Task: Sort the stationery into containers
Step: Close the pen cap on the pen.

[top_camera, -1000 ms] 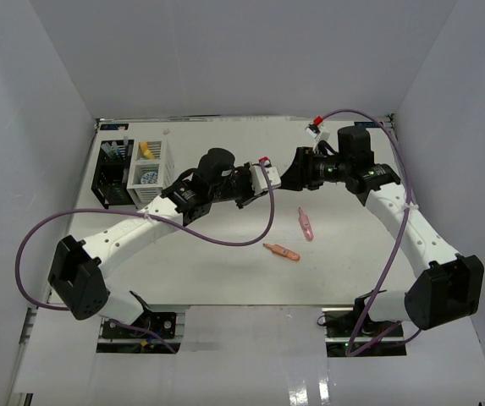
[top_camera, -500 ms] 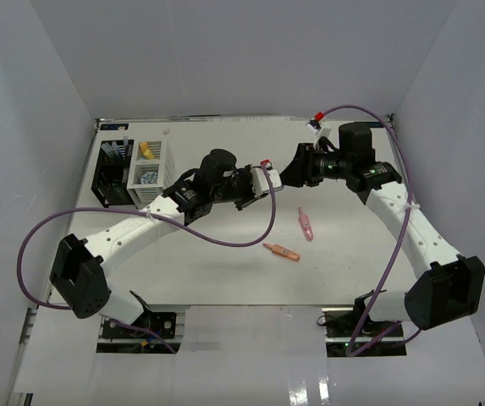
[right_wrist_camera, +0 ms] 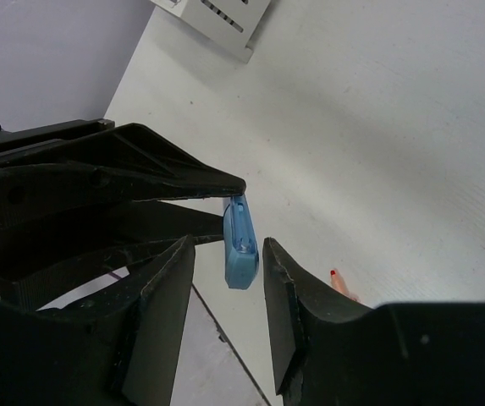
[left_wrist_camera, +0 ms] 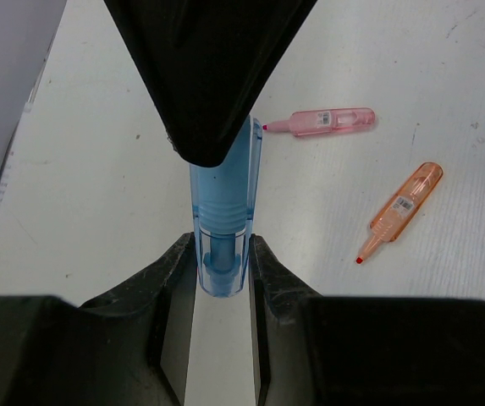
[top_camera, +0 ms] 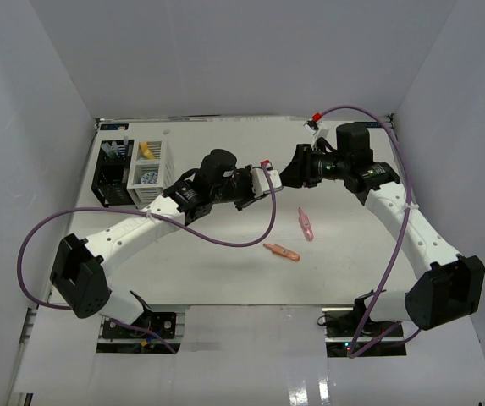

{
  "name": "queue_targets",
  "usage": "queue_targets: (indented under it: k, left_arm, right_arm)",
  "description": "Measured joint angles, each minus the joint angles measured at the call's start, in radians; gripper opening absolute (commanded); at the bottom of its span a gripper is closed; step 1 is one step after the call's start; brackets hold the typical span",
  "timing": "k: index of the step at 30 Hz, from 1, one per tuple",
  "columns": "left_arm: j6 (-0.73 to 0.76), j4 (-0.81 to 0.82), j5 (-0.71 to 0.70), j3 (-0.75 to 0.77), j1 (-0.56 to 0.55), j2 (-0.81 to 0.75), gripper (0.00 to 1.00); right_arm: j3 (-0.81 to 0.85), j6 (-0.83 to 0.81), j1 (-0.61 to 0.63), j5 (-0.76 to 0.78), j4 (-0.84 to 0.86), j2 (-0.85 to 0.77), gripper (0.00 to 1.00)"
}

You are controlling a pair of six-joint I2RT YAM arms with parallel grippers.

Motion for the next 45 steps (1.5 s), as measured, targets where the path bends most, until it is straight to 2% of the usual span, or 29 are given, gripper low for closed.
queue_targets:
  k: [4, 14, 23, 34, 39, 45]
  left_arm:
    - [0.0, 0.0, 0.0, 0.002, 0.0, 0.0, 0.0]
    - [0.0, 0.0, -0.015, 0.002, 0.0, 0.0, 0.0]
    - [-0.002, 0.0, -0.021, 0.003, 0.0, 0.0, 0.0]
    - [-0.003, -0.011, -0.02, 0.008, -0.001, 0.001, 0.0]
    - [-0.003, -0.031, -0.021, 0.024, -0.002, 0.004, 0.0]
    - [0.0, -0.055, -0.02, 0.062, -0.005, 0.041, 0.0]
  right_arm:
    - [0.0, -0.001, 0.0, 0.008, -0.001, 0.0, 0.4]
    - [0.0, -0.011, 0.0, 0.027, -0.031, 0.0, 0.41]
    - [-0.002, -0.019, 0.001, 0.045, -0.043, 0.0, 0.38]
    - [-0.002, -0.013, 0.002, 0.039, -0.045, 0.0, 0.13]
    - [-0.002, -0.013, 0.003, 0.036, -0.045, 0.0, 0.08]
    - [-0.002, -0.018, 0.006, 0.06, -0.049, 0.0, 0.08]
